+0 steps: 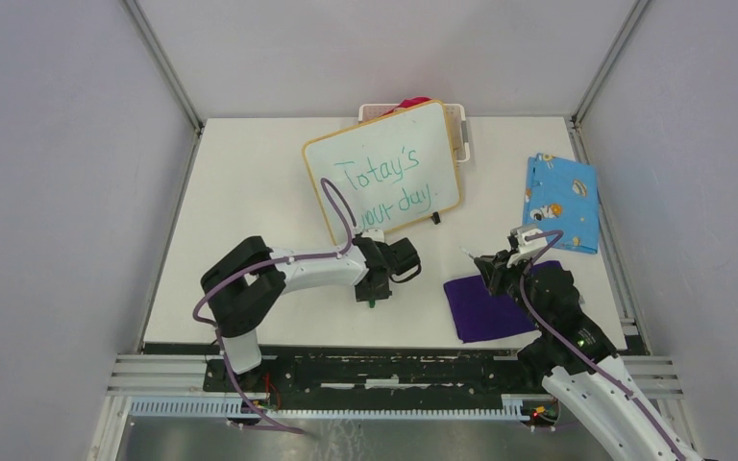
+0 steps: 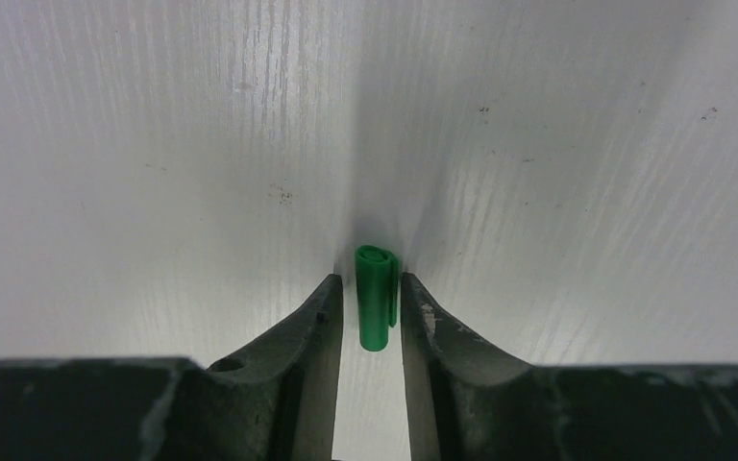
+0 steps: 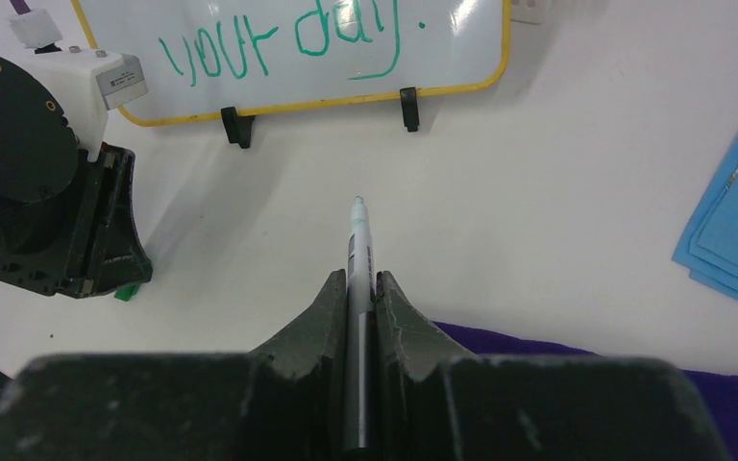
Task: Write a sentence on the whiteboard
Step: Close the whiteboard marker at the center of the board.
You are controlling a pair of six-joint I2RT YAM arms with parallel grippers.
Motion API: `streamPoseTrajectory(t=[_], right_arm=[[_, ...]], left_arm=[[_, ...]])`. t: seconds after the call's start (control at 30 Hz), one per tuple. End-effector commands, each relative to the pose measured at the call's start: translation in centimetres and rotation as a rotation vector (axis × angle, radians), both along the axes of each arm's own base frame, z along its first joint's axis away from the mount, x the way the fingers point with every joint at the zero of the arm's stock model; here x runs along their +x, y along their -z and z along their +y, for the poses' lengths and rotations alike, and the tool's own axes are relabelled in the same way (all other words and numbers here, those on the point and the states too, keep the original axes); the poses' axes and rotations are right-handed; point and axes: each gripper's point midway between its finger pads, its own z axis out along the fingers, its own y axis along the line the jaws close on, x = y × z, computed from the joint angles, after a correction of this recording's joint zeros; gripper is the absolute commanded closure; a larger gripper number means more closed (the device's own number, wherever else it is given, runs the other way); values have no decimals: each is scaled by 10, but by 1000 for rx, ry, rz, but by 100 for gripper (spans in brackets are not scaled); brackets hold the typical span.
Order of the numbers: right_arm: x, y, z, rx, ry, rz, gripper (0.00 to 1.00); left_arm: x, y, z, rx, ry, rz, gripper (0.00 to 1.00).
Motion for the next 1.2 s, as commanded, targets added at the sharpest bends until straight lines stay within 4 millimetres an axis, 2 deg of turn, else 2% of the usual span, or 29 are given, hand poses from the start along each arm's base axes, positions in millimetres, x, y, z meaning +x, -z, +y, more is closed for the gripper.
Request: streamPoseTrajectory(t=[0.0,0.2,0.33,0.4,0.5,0.6,0.77,0.9,1.0,1.07,1.17], right_arm=[[2,-25,-2,25,14,-63,100],[2,-25,-2,26,13,-62,100],[1,-25,-2,26,16,-60,100],[1,-27,-3,27,16,-62,100],[1,-31,-3,25,15,-68,100],[1,-39,-4,22,14,-82,100],[3,-71,3,65,-15,-154,100],[5,-114,19,149,-77,-251,100],[8,-152,29,199,-117,-327,100],[11,-179,34,228,-133,-381,100],[11,-224,41,284,-168,-471,100]], left_arm=[[-7,9,3,-6,-29,16,66],[-13,16,8,-6,-21,35,75],[-15,16,9,-19,-16,37,87],[-15,12,9,-29,-18,27,97],[-11,-2,7,-64,-19,-9,98],[0,-39,2,-150,-32,-95,98],[25,-135,-6,-375,-61,-313,98],[47,-223,-5,-575,-66,-509,98],[64,-284,4,-695,-66,-649,98],[76,-323,12,-766,-68,-726,98],[89,-369,21,-850,-62,-810,98]])
